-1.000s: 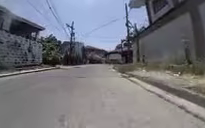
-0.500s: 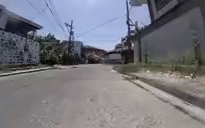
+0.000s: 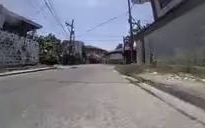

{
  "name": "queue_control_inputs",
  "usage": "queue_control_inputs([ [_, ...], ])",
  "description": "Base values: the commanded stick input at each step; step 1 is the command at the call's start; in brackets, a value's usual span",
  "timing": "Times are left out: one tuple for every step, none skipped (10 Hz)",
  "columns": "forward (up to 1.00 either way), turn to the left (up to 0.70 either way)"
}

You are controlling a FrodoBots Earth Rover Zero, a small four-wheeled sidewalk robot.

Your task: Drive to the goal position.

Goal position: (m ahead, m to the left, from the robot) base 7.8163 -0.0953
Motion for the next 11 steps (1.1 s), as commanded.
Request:
queue_control_inputs([
  [1.0,0.02],
  [1.0,0.02],
  [1.0,0.02],
  [1.0,0.01],
  [1.0,-0.32],
  [1.0,-0.38],
  [1.0,-0.38],
  [1.0,-0.38],
  [1.0,-0.07],
  [1.0,0.02],
  [1.0,0.02],
])
